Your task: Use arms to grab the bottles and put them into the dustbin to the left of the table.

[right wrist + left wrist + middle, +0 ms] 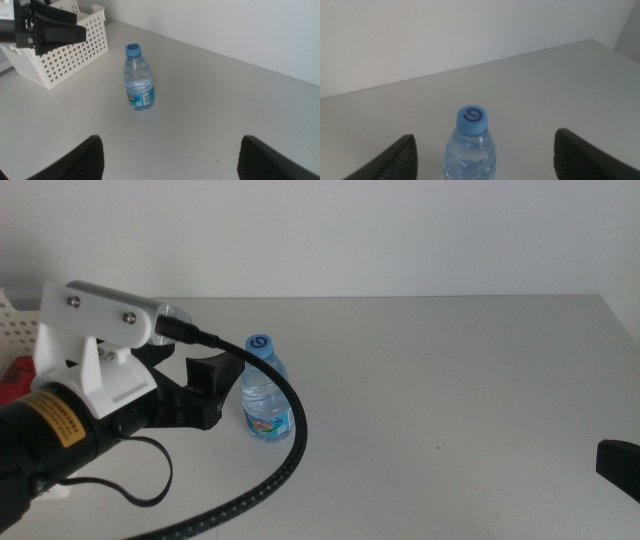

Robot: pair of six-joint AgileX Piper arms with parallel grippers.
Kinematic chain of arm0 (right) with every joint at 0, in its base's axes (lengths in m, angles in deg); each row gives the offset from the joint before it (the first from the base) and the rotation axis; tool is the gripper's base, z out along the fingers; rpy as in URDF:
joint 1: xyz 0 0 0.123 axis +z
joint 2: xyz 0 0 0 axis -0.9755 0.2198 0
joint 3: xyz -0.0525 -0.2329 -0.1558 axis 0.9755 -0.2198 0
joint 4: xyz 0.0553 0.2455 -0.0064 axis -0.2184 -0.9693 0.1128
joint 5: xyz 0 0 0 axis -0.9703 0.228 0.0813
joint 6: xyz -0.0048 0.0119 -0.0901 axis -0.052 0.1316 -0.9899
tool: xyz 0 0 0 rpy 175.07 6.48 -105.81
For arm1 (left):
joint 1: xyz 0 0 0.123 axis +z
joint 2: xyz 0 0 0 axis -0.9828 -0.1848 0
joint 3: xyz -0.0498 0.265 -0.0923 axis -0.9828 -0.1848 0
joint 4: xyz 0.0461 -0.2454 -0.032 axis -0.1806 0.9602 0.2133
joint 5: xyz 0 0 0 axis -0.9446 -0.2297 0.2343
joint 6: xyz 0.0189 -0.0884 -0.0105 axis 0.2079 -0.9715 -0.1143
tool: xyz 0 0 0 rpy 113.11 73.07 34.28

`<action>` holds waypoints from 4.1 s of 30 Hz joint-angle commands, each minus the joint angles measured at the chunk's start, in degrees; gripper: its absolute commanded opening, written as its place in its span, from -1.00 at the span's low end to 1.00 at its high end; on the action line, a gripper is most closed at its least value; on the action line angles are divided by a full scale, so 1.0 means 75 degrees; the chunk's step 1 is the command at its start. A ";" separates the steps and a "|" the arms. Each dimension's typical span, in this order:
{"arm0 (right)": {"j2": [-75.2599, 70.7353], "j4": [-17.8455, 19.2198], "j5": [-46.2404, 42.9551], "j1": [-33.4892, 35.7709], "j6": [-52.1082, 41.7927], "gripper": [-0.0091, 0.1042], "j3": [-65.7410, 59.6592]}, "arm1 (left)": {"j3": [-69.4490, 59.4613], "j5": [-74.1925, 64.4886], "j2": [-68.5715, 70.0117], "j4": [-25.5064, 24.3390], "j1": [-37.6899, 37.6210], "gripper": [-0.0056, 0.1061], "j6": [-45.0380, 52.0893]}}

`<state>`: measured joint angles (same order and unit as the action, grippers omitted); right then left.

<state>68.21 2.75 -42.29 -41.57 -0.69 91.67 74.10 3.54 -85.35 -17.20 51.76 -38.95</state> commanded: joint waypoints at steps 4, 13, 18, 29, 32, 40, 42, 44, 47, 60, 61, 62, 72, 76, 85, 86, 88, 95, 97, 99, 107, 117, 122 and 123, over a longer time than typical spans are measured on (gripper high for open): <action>0.0046 0.0041 -0.0537 -0.0039 -0.0096 0.41 0.0216 | -0.0185 0.0851 0.0128 -0.0012 -0.0045 0.78 -0.0042; 0.0046 0.0041 -0.0537 -0.0039 -0.0096 0.41 0.0216 | -0.0831 0.1892 -0.0127 -0.0034 -0.0045 0.78 0.0325; 0.0046 0.0041 -0.0537 -0.0039 -0.0096 0.41 0.0216 | -0.1246 0.3953 -0.1087 -0.0020 -0.0045 0.78 0.0325; 0.0046 0.0041 -0.0537 -0.0039 -0.0096 0.41 0.0216 | -0.1022 0.6422 -0.3216 0.0610 -0.0039 0.78 0.0294; 0.0046 0.0041 -0.0537 -0.0039 -0.0096 0.41 0.0216 | -0.0755 0.6245 -0.3464 0.0626 -0.0039 0.78 0.0330; 0.0046 0.0041 -0.0537 -0.0039 -0.0096 0.41 0.0216 | -0.0203 0.6207 -0.4141 0.0626 -0.0039 0.77 0.0463; 0.0046 0.0041 -0.0537 -0.0039 -0.0096 0.41 0.0216 | -0.0098 0.6207 -0.4336 0.0626 -0.0039 0.77 0.0463; 0.0046 0.0041 -0.0537 -0.0039 -0.0096 0.41 0.0216 | 0.0025 0.6207 -0.4592 0.0626 -0.0039 0.77 0.0447; 0.0046 0.0041 -0.0537 -0.0039 -0.0096 0.41 0.0216 | 0.0214 0.6253 -0.4940 0.0607 -0.0039 0.77 0.0439; 0.0046 0.0041 -0.0537 -0.0039 -0.0096 0.41 0.0216 | 0.0510 0.7469 -0.6433 0.0744 -0.0039 0.77 0.0425; 0.0046 0.0041 -0.0537 -0.0039 -0.0096 0.41 0.0216 | 0.0510 0.7509 -0.6518 0.0744 -0.0039 0.77 0.0413; 0.0046 0.0041 -0.0537 -0.0039 -0.0096 0.41 0.0216 | 0.0510 0.7549 -0.6560 0.0744 -0.0039 0.77 0.0394; 0.0046 0.0041 -0.0537 -0.0039 -0.0096 0.41 0.0216 | 0.0492 0.7635 -0.6668 0.1093 -0.0046 0.77 0.0034; 0.0046 0.0041 -0.0537 -0.0039 -0.0096 0.41 0.0216 | 0.0471 0.7623 -0.6668 0.1175 -0.0046 0.72 -0.0045; 0.0046 0.0041 -0.0537 -0.0039 -0.0096 0.41 0.0216 | 0.0436 0.7562 -0.6641 0.0607 -0.0046 -0.42 -0.0283; 0.0046 0.0041 -0.0537 -0.0039 -0.0096 0.41 0.0216 | 0.0417 0.7562 -0.6606 0.0507 -0.0046 -0.59 -0.0542; 0.0046 0.0041 -0.0537 -0.0039 -0.0096 0.41 0.0216 | 0.0370 0.7407 -0.6373 0.0312 -0.0046 -0.93 -0.0994; 0.0046 0.0041 -0.0537 -0.0039 -0.0096 0.41 0.0216 | 0.0549 0.4332 -0.4438 0.0444 -0.0038 -0.93 -0.0696; 0.0046 0.0041 -0.0537 -0.0039 -0.0096 0.41 0.0216 | 0.0873 0.3048 -0.3710 0.0839 -0.0038 -0.93 -0.0482; 0.0046 0.0041 -0.0537 -0.0039 -0.0096 0.41 0.0216 | 0.1308 0.1642 -0.3134 0.1207 -0.0030 -0.93 0.0003; 0.0046 0.0041 -0.0537 -0.0039 -0.0096 0.41 0.0216 | 0.3901 -0.3885 -0.2265 0.1405 0.0629 -0.93 0.1051; 0.0046 0.0041 -0.0537 -0.0039 -0.0096 0.41 0.0216 | 0.6516 -0.8595 -0.2694 0.1397 0.2692 -0.93 0.1598; 0.0046 0.0041 -0.0537 -0.0039 -0.0096 0.41 0.0216 | 0.7330 -0.9691 -0.2940 0.1403 0.4143 -0.93 0.2404; 0.0046 0.0041 -0.0537 -0.0039 -0.0096 0.41 0.0216 | 0.7422 -0.9778 -0.2999 0.1403 0.4360 -0.93 0.2498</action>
<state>68.21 2.75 -42.24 -41.57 -0.69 91.67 126.30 -71.19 -109.61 -7.37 82.19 -21.68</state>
